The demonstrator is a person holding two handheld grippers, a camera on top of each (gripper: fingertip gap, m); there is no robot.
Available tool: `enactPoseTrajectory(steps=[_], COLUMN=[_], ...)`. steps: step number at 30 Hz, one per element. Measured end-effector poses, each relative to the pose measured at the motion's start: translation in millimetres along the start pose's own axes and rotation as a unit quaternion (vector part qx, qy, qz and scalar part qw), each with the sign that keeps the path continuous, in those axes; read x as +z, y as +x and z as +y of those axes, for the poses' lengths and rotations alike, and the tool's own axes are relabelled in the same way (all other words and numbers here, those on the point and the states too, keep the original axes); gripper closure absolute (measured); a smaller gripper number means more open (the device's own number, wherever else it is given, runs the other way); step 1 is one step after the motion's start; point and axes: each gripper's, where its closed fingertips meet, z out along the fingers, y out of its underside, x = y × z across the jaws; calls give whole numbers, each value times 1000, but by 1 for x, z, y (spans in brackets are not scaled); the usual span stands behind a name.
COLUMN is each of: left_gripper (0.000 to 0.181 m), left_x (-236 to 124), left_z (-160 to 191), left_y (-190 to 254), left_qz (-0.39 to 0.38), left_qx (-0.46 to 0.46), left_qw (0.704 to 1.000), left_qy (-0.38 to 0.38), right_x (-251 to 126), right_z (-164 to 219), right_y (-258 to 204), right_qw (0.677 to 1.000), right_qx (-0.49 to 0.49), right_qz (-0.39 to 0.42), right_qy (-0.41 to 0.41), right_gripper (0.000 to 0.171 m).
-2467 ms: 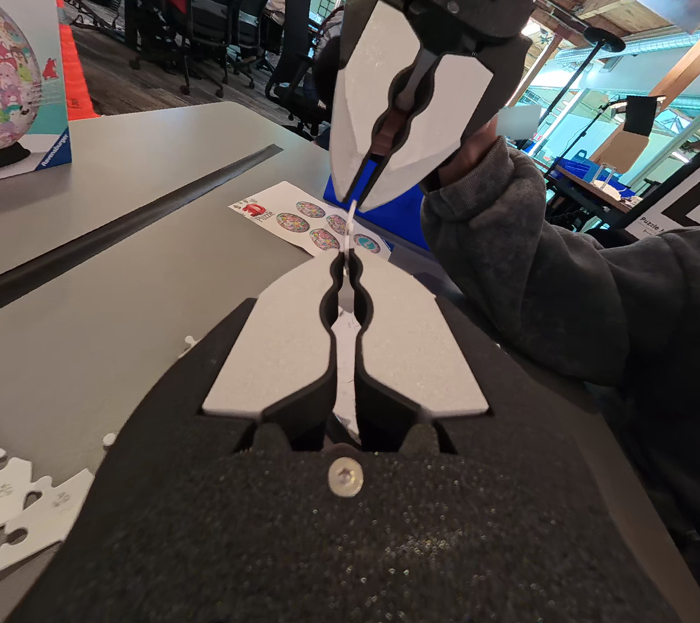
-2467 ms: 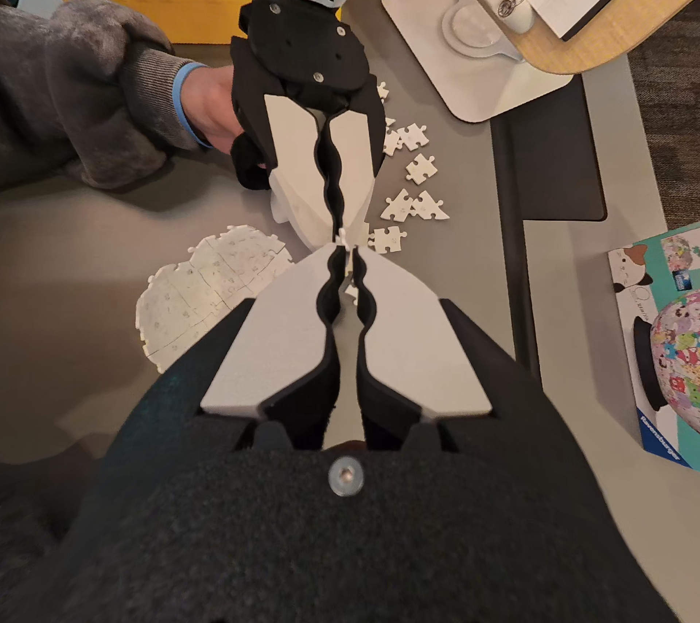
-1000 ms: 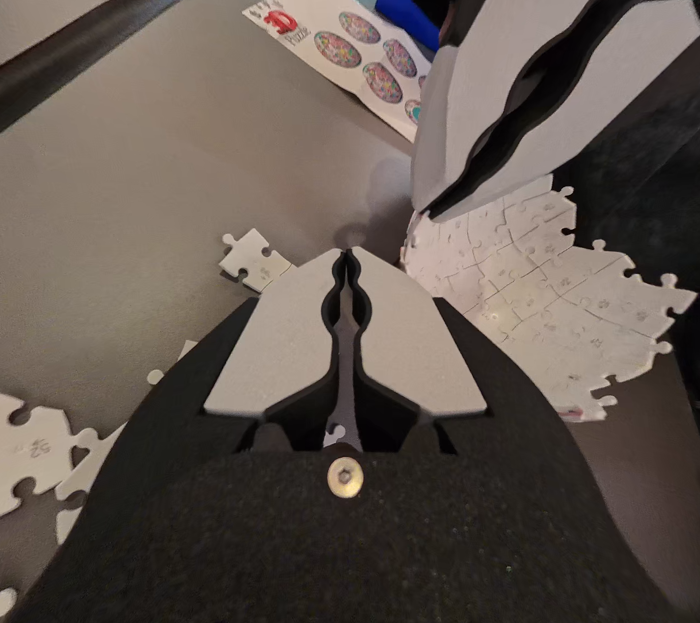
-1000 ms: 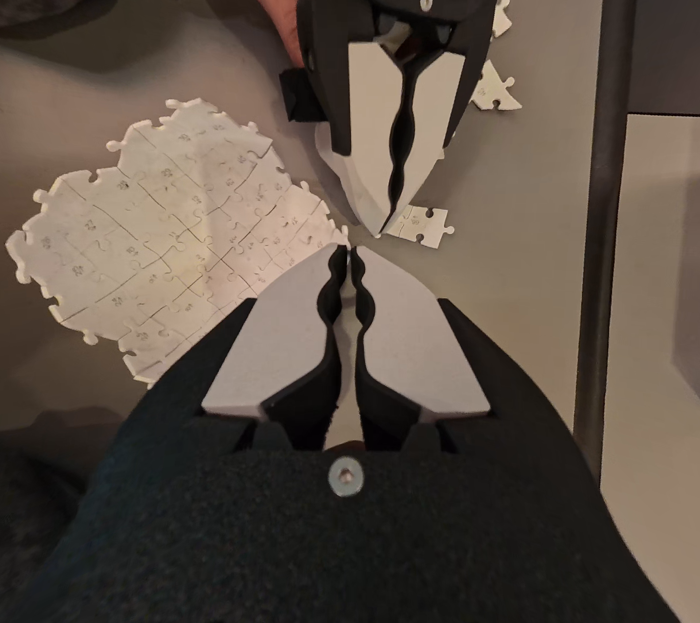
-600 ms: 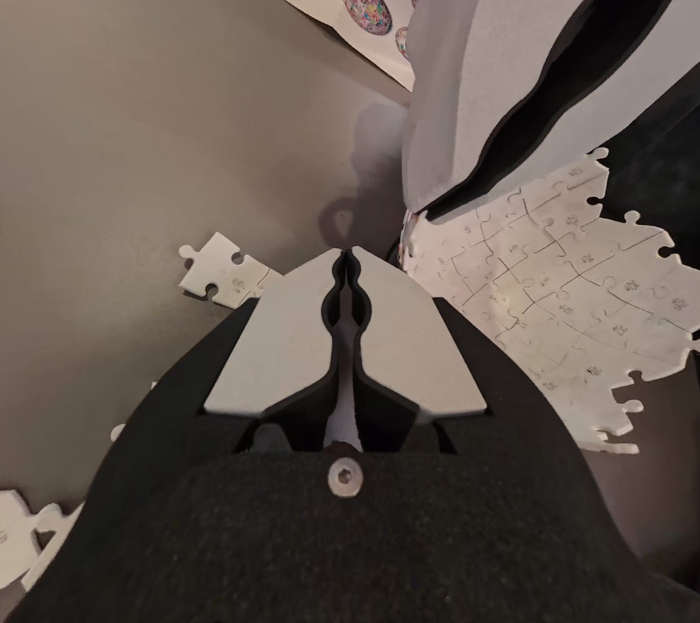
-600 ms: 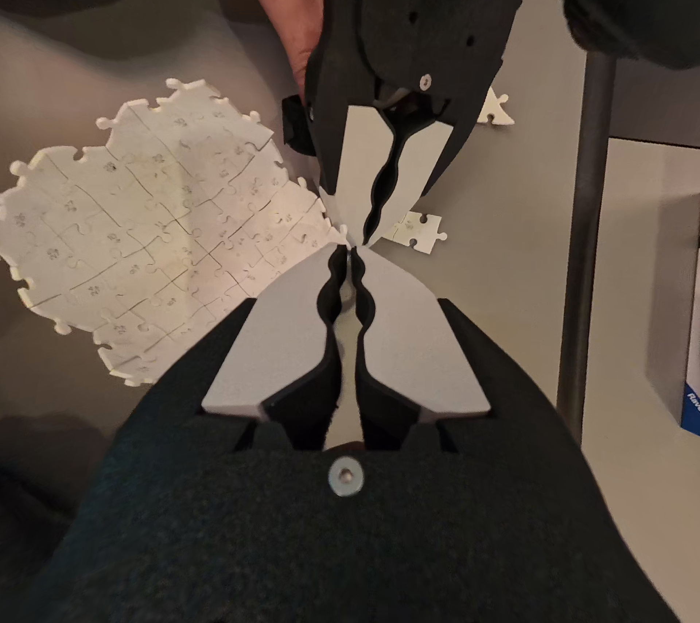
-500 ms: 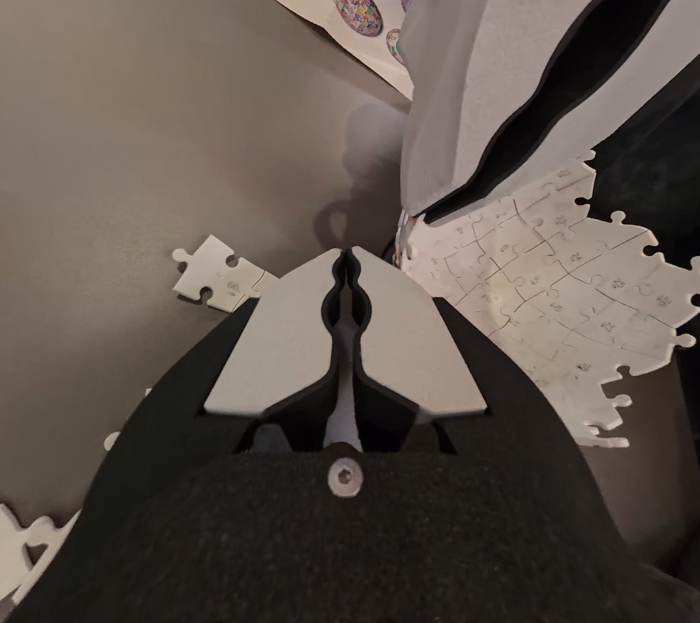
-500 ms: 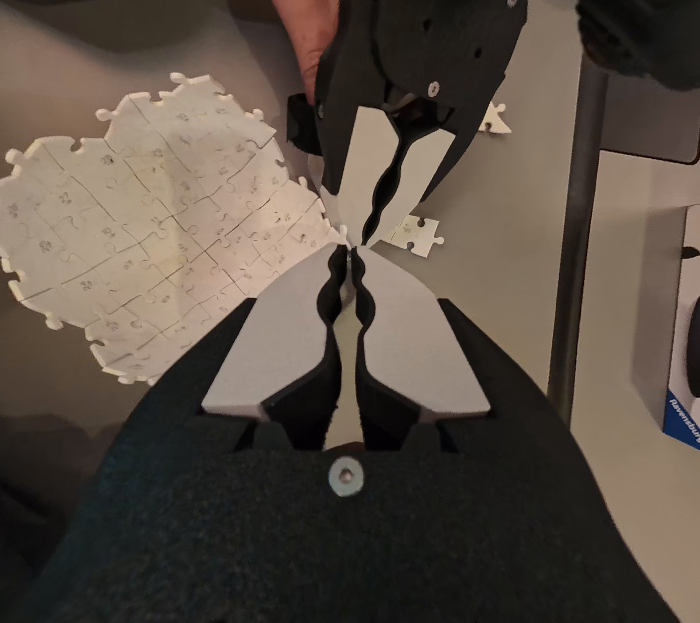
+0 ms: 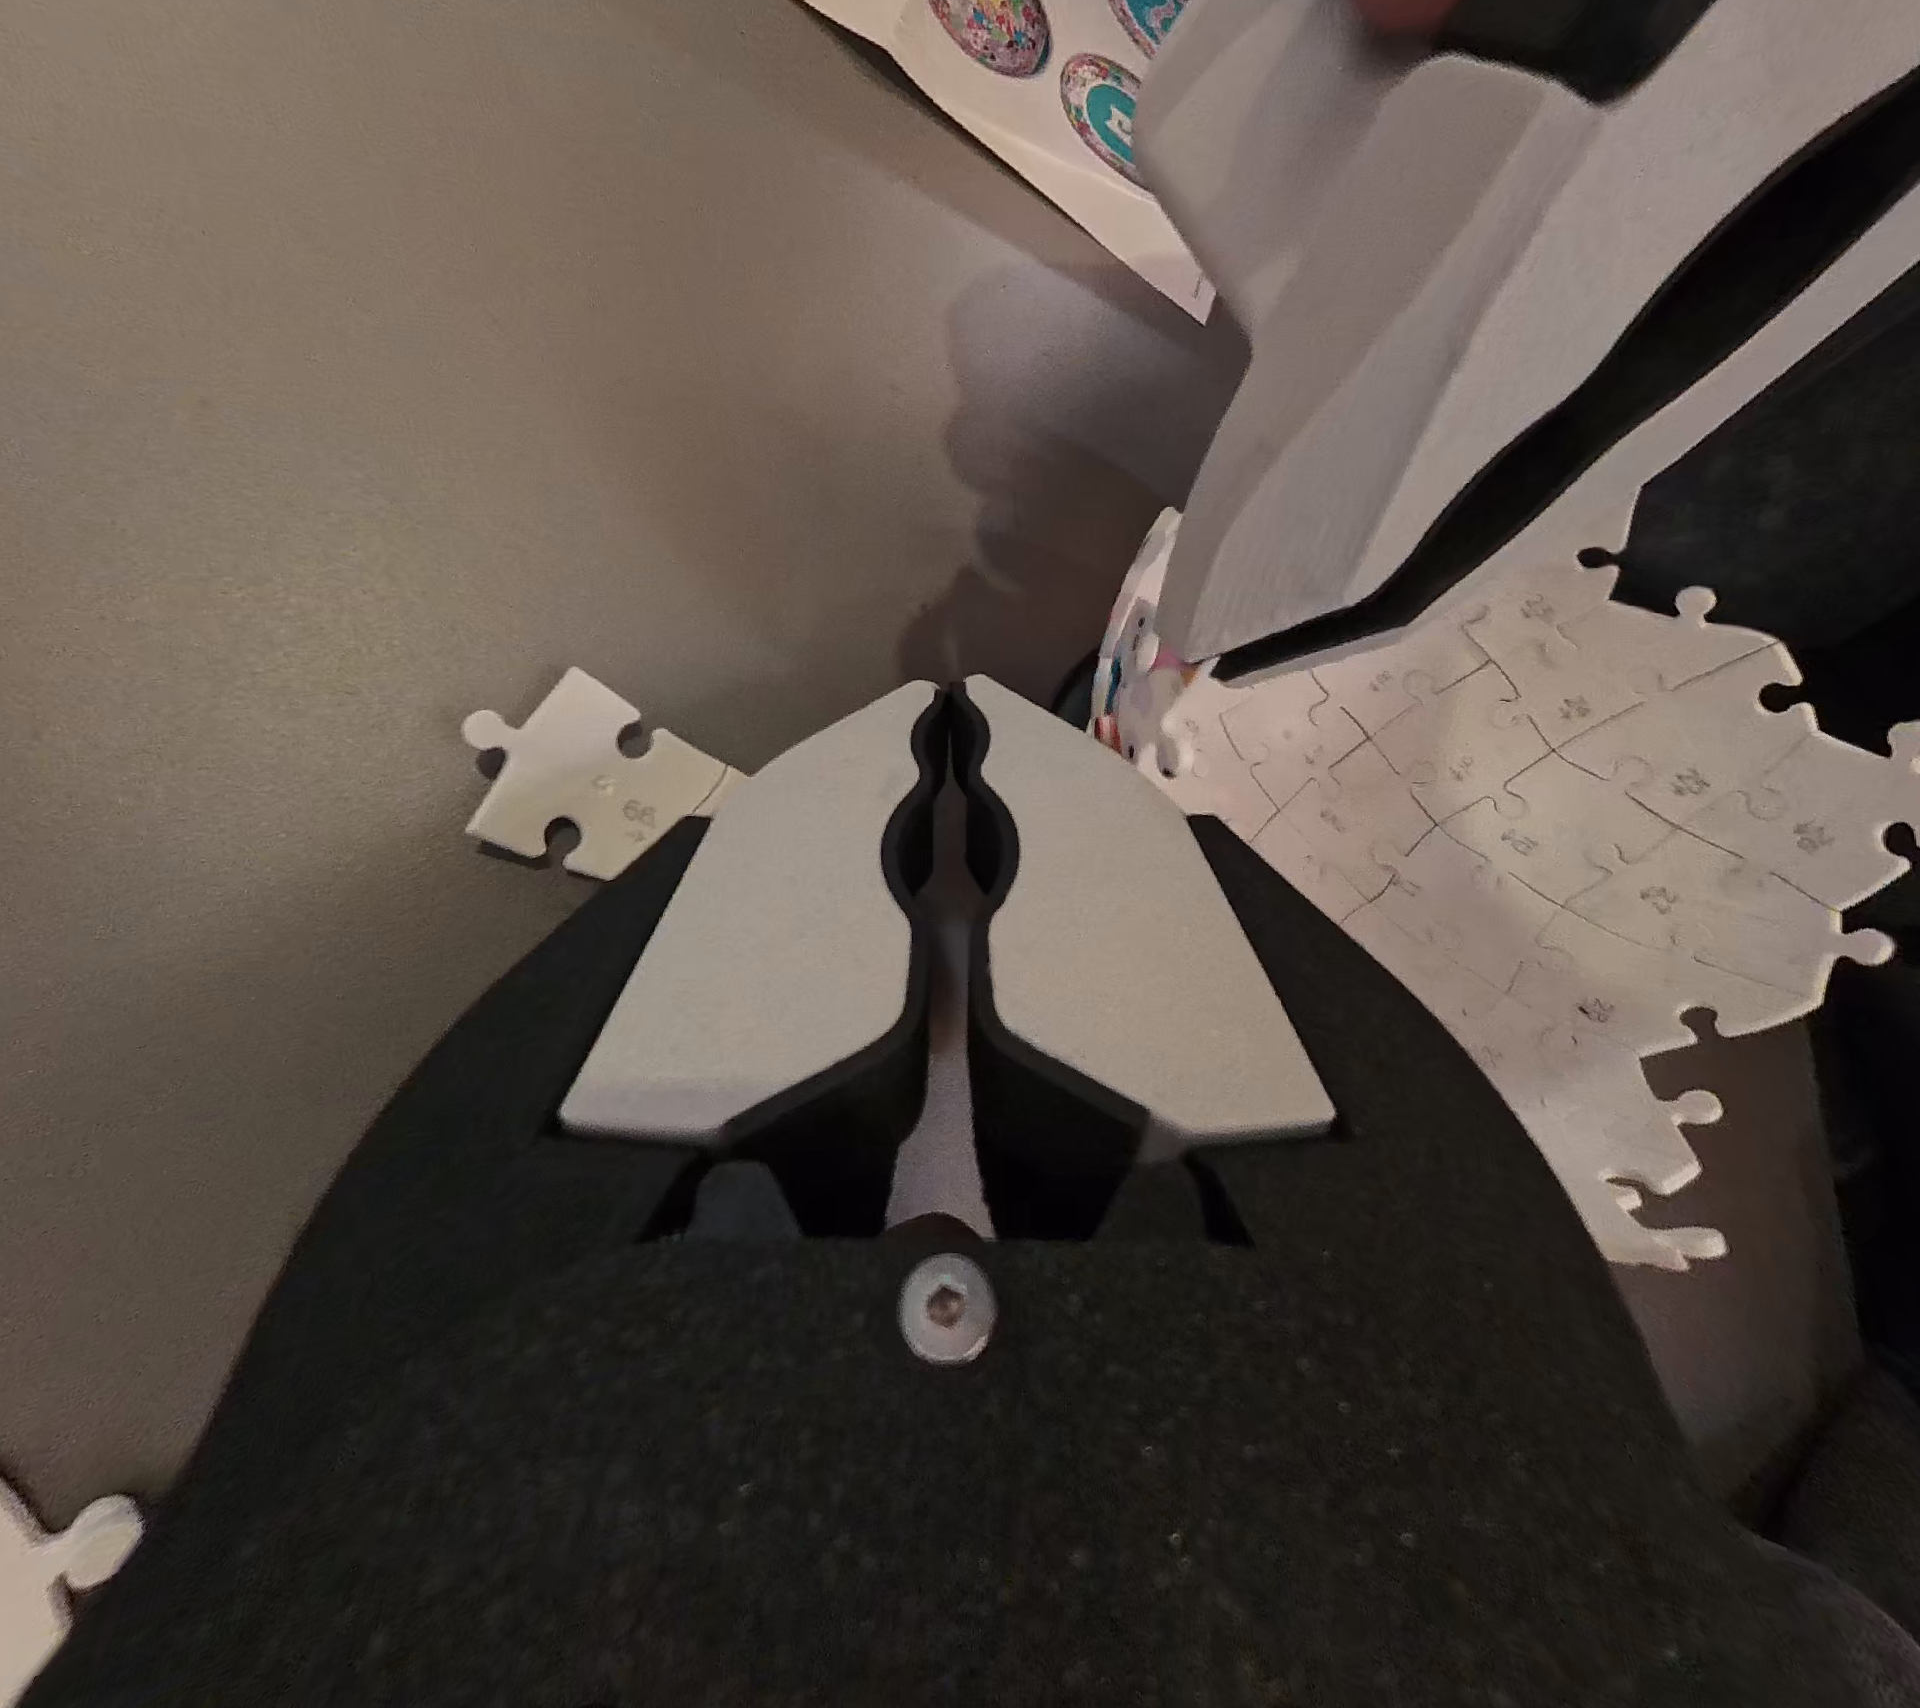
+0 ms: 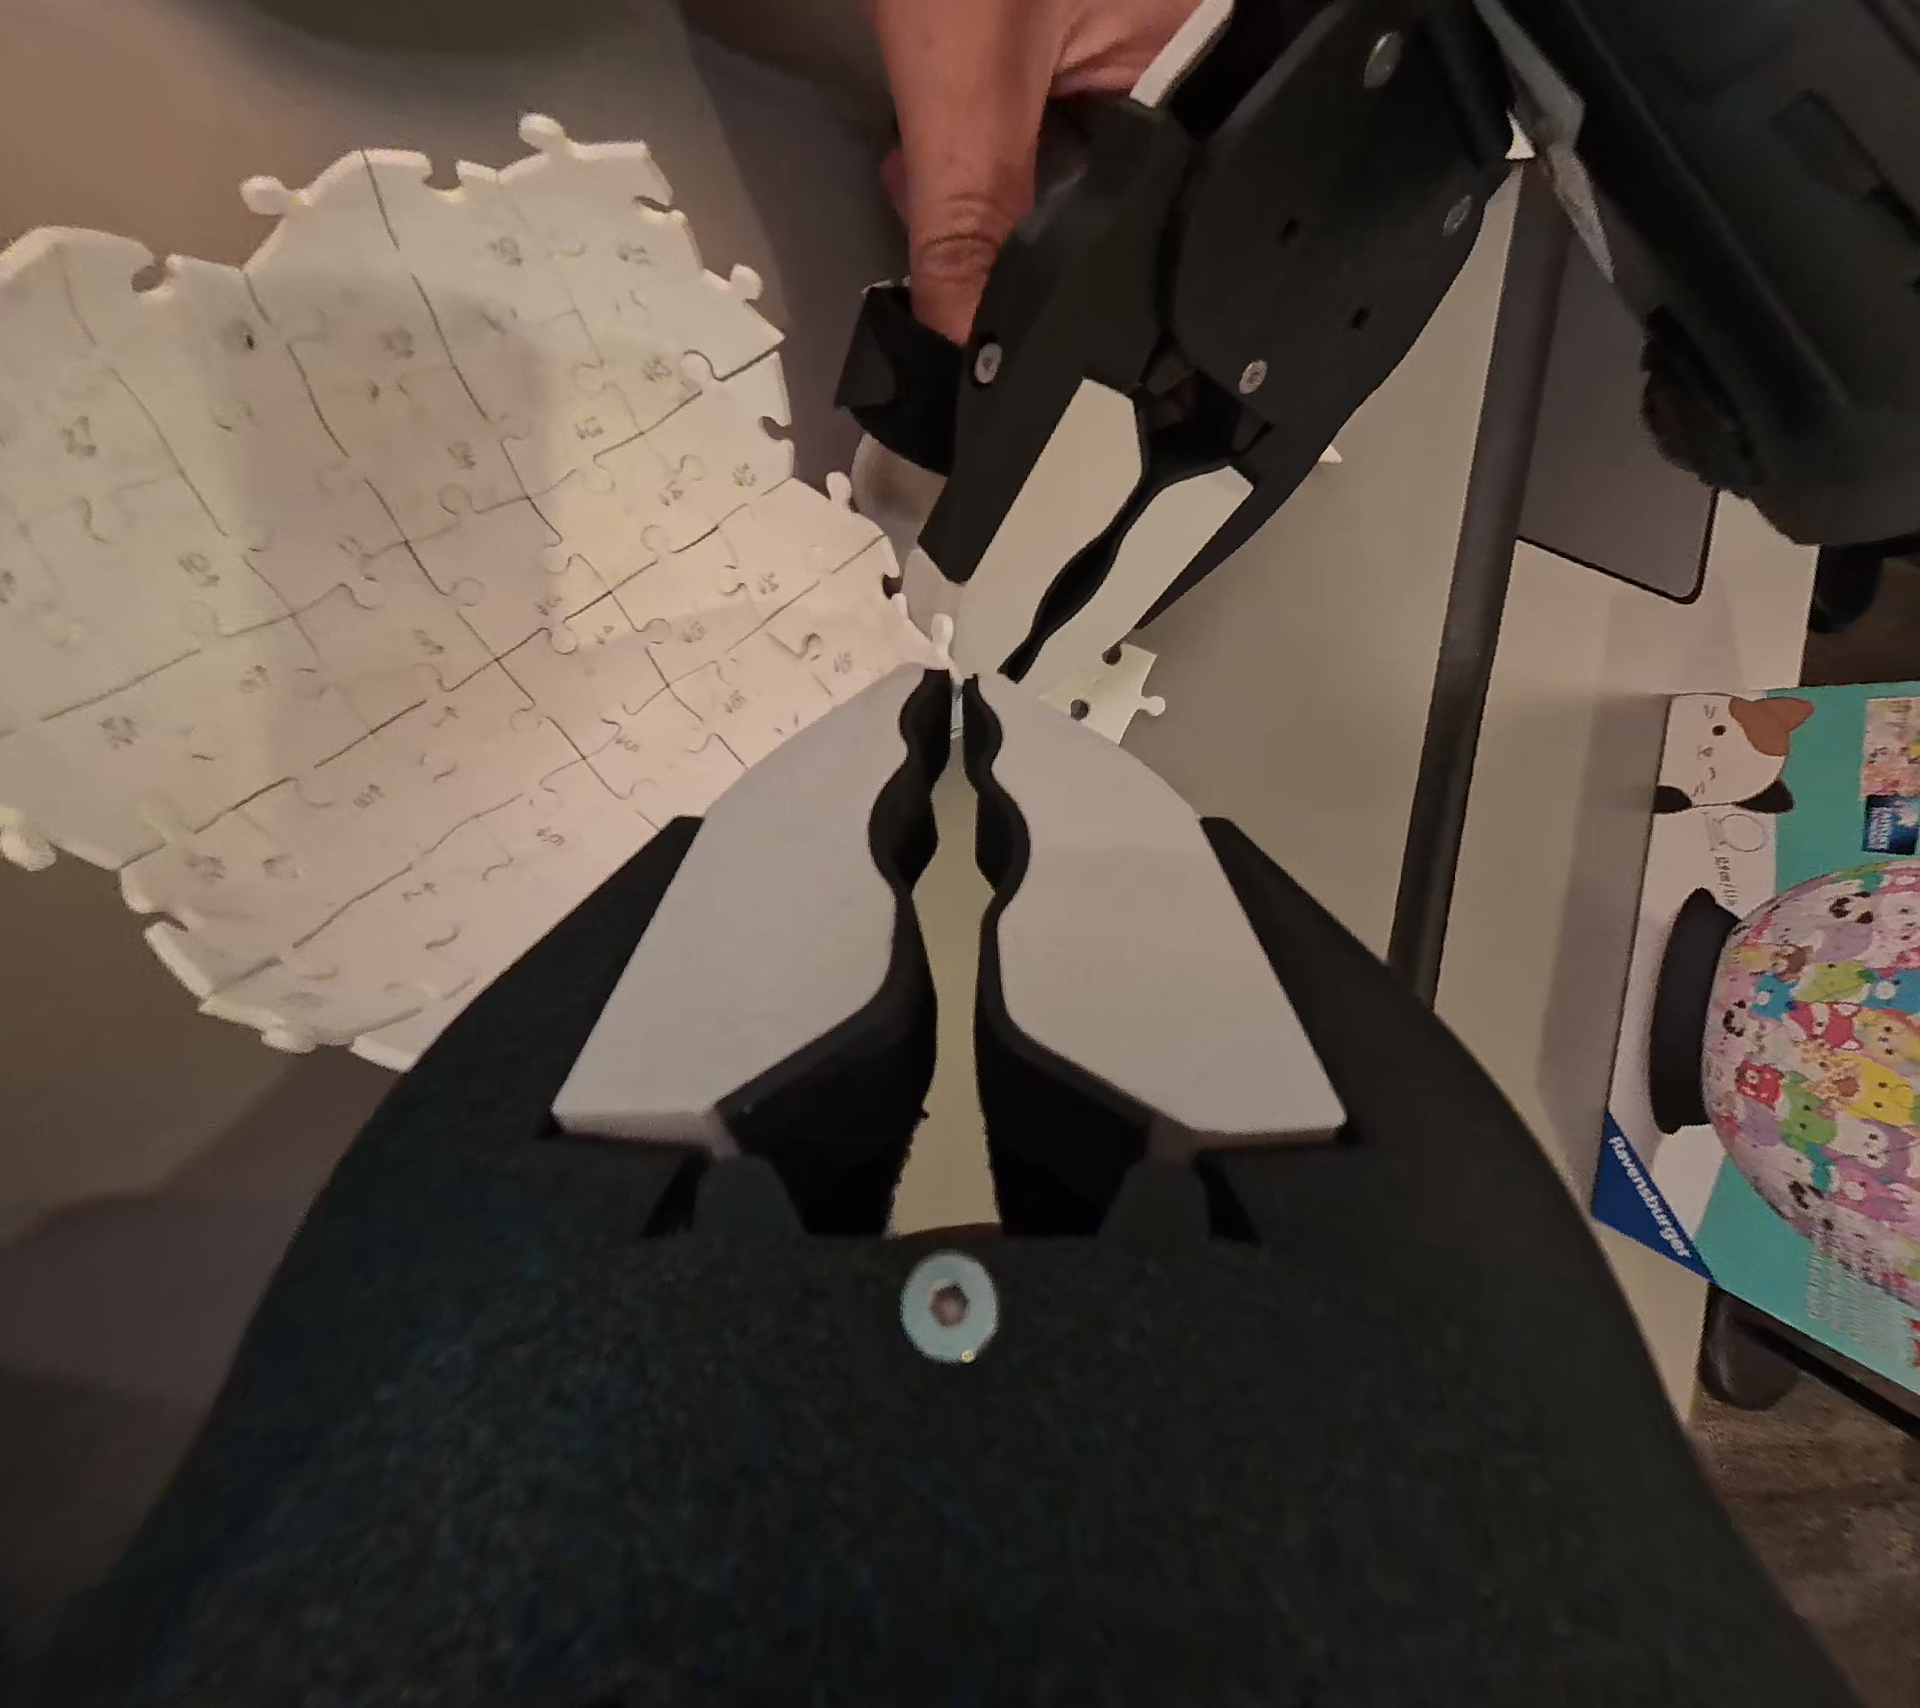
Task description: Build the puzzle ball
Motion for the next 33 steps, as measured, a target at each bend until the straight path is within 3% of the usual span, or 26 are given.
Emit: enactPoseTrajectory(steps=[7, 19, 33], left_gripper=[181, 160, 155], left_x=[-12, -29, -39], left_z=[-1, -7, -11], left_y=[-3, 4, 15], left_qz=[-5, 1, 14], left_qx=[-11, -8, 8], left_qw=[1000, 999, 999], left_qy=[11, 35, 49], right_x=[2, 1, 2], right_z=[0, 2, 6], right_y=[2, 1, 0], right_qw=[1000, 1000, 999], right_qx=[-12, 0, 22], right_qz=[7, 1, -14], right_qy=[0, -7, -19], right_gripper=[169, 169, 169])
